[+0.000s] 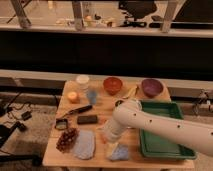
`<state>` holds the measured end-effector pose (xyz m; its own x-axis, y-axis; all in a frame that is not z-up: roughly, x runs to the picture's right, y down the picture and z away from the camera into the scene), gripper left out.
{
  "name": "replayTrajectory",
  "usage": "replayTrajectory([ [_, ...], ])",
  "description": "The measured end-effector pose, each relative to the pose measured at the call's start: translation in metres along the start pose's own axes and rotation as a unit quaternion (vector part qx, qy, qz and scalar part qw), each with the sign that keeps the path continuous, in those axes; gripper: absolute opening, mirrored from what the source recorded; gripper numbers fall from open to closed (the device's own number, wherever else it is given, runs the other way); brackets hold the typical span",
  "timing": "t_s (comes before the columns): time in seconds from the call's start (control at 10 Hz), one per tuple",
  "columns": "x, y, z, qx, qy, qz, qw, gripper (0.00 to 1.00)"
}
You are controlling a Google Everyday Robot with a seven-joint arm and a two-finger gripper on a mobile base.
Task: Wipe red bowl with towel
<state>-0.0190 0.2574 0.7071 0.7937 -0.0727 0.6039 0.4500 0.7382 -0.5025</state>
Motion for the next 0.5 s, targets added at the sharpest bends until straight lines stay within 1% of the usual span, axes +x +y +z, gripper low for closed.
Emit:
replayTrajectory([
  [0.2,-0.009,-0.014,0.009,-0.001,0.000,-0.017,0.9999,0.80],
  [0.5,-0.019,-0.029,0.021,0.000,-0.005,-0.034,0.9994,0.80],
])
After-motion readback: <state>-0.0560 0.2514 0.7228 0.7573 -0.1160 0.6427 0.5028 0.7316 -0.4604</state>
